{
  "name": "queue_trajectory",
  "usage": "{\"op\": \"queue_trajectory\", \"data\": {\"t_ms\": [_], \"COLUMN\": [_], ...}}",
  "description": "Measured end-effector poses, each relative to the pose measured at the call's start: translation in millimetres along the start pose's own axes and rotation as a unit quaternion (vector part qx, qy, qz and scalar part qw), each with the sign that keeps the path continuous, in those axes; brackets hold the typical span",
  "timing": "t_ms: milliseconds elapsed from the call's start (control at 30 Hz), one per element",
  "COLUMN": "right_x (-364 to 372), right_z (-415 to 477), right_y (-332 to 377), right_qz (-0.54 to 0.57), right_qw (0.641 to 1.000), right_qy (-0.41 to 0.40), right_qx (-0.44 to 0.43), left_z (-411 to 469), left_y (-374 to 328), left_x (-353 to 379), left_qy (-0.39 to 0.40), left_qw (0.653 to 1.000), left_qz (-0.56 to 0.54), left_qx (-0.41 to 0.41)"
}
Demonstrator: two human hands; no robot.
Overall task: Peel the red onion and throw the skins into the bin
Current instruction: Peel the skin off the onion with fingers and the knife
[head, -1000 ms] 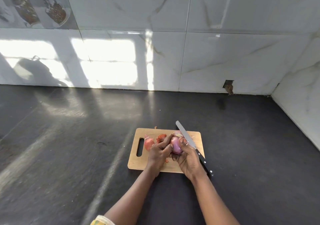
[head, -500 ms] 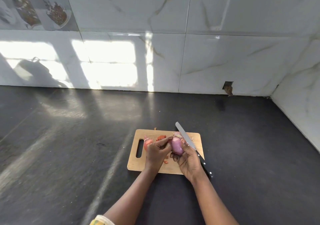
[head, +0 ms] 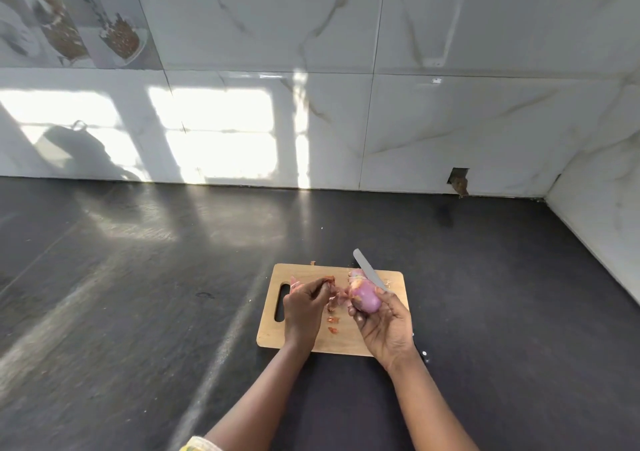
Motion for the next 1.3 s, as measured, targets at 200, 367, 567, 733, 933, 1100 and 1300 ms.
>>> {"op": "queue_trajectory", "data": {"t_ms": [200, 367, 567, 733, 933, 1100, 1300], "right_x": [3.6, 6.2, 6.6, 12.6, 11.3, 15.6, 13.2], "right_z": [-1.3, 0.1, 4.8, 4.5, 6.1, 5.8, 8.2], "right_y": [3.7, 5.1, 9.0, 18.0, 17.9, 20.0, 21.3], "right_qz": [0.034, 0.014, -0.084, -0.158, -0.199, -0.240, -0.238], "right_qw": [0.999, 1.000, 0.995, 0.984, 0.977, 0.966, 0.966], "right_qy": [0.022, 0.001, -0.018, -0.001, -0.011, -0.016, -0.034], "right_qx": [-0.014, -0.025, -0.049, -0.079, -0.081, -0.095, -0.090], "left_z": [-2.0, -3.7, -9.3, -12.8, -12.9, -13.4, -17.1], "left_y": [-11.4, -25.8, -38.4, -52.1, -52.5, -54.7, -72.4], "left_x": [11.4, 15.1, 21.8, 26.1, 23.7, 28.7, 24.8], "left_qy": [0.081, 0.087, 0.125, 0.148, 0.155, 0.147, 0.090], "left_qw": [0.984, 0.979, 0.978, 0.970, 0.969, 0.967, 0.959], "left_qz": [0.152, 0.162, 0.117, 0.107, 0.113, 0.129, 0.173], "left_qx": [0.049, 0.088, 0.121, 0.161, 0.155, 0.160, 0.207]}}
Point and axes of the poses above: each hand's wrist, its own z-axis towards the middle knuckle, its own x-axis out of the palm, y = z × x, the point moved 10 cm from there along z, towards the middle knuckle, and after that the axes turned 9 degrees about -z, right-handed, at the moved point
